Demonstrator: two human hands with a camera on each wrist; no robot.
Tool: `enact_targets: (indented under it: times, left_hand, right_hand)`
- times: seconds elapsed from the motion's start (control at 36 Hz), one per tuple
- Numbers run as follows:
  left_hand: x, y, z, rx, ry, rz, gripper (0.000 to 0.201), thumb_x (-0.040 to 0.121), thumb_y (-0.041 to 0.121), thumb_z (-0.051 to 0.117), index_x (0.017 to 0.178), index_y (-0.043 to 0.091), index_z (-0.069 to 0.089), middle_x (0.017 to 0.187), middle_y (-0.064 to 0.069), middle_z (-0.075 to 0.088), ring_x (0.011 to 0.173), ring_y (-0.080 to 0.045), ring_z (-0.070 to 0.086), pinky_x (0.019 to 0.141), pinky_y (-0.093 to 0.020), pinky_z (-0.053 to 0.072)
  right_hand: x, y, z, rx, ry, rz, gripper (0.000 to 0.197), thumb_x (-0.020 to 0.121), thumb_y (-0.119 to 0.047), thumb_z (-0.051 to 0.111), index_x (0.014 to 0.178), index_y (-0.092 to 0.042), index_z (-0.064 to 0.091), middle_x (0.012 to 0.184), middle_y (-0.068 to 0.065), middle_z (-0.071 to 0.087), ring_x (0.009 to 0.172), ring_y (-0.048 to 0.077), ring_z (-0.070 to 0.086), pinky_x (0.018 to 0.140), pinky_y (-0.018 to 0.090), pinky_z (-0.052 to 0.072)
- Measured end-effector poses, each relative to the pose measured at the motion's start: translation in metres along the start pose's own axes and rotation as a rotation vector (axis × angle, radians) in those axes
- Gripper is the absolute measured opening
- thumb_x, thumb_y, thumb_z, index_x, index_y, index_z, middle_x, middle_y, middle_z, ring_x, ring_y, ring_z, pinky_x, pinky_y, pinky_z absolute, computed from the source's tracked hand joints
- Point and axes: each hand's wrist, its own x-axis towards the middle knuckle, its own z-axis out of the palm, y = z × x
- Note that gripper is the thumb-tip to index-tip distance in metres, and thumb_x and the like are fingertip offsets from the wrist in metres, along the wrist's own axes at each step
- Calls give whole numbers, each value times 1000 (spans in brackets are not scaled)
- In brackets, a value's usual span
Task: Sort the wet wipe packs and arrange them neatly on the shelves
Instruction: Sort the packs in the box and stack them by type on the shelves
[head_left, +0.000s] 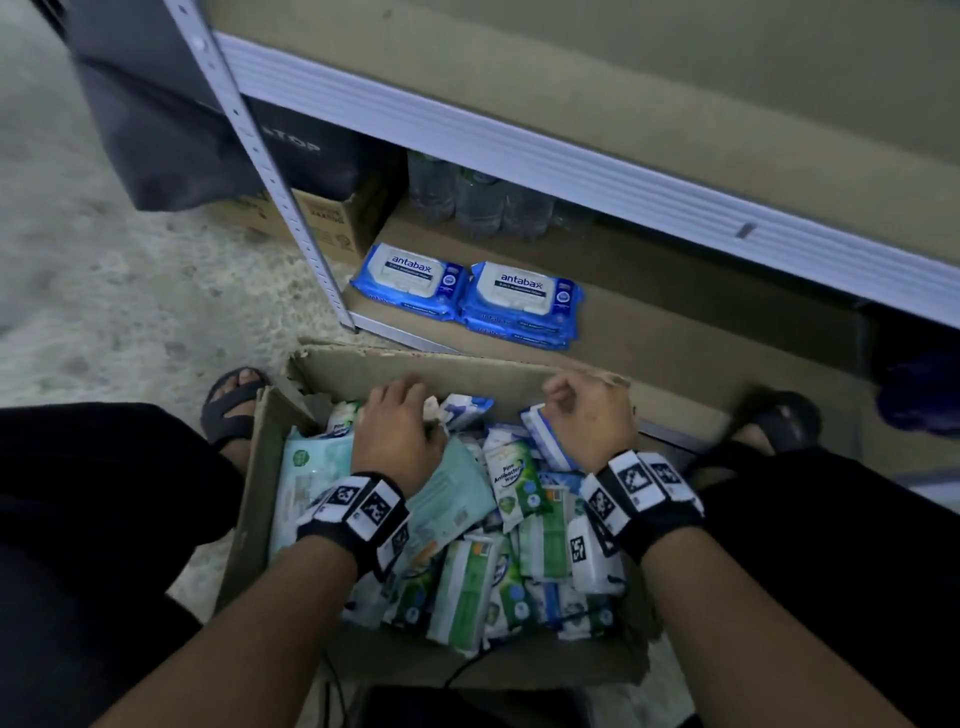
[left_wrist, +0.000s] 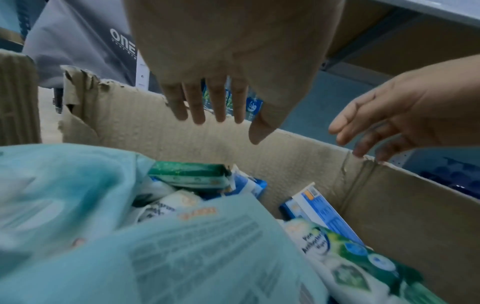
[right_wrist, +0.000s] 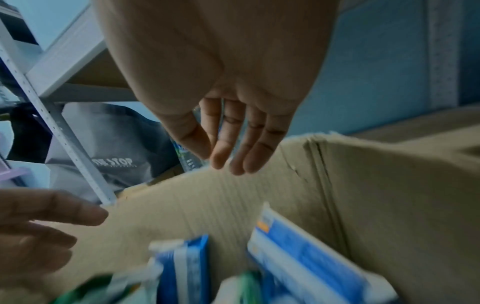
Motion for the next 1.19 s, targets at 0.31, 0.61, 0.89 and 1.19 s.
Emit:
enact_targets:
  times: [0.31, 0.61, 0.89, 1.19]
  left_hand:
    - [-52, 5, 33, 96, -266, -227, 63, 83, 36, 63, 141, 24, 43, 144, -3, 38, 132, -27, 39, 101, -42, 43]
    - [-49, 3, 25, 135, -365, -366, 83, 73, 47, 81, 136, 12, 42, 134, -14, 50, 124, -32, 49, 99, -42, 47]
    - [-55, -5, 22, 23, -387, -402, 82, 66, 53, 83, 132, 19, 48, 131, -12, 48, 118, -31, 53, 98, -44, 48]
    - [-50, -9, -17, -81, -361, -332, 56, 69, 42, 86, 104, 24, 47, 103, -2, 64, 85, -21, 55, 70, -28, 40]
  right_hand:
    - [-80, 51, 79, -216, -593, 265, 76, 87, -61, 57, 146, -19, 33, 154, 11, 28, 142, 35, 26, 112, 50, 32]
    - [-70, 61, 67, -201, -686, 198, 94, 75, -43, 80, 147, -15, 27, 145, 12, 41, 127, 33, 48, 101, 43, 47]
    - [-74, 57, 71, -130, -644, 99, 86, 75, -83, 38, 146, -34, 33, 139, 2, 55, 121, 28, 55, 99, 38, 47]
    - [-74, 45, 62, -70, -529, 109, 56, 92, -42, 62, 141, -22, 43, 125, 9, 62, 115, 30, 58, 90, 35, 49]
